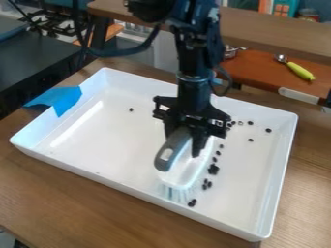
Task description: Sweep into pile
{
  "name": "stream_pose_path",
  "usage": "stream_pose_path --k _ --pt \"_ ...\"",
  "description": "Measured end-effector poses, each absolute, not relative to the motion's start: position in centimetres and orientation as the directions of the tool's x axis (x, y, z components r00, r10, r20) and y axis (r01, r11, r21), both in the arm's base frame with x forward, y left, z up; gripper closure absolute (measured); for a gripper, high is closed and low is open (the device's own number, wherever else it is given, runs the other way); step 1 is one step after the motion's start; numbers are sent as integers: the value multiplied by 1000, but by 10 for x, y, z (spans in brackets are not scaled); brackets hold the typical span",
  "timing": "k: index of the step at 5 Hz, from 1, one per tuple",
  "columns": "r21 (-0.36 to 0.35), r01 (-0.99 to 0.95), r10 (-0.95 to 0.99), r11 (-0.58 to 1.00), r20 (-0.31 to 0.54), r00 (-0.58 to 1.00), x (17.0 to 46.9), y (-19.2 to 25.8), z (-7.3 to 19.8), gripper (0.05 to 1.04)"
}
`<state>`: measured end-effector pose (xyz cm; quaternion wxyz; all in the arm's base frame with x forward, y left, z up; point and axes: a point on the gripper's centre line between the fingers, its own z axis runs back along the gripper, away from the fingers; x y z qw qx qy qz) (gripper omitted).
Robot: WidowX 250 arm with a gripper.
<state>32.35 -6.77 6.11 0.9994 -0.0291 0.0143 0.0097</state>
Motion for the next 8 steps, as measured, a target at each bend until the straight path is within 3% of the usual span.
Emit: stream_pose_path --k 3,5,6,8 --pt "-134 21 -25 991 -27 999 321 -119 69 588" --pt "-263 -63 79 963 49 996 343 -54 135 588" --pt "-285 -87 107 955 56 993 345 -21 152 588" --pt "-227 -157 185 961 107 977 351 61 149 588"
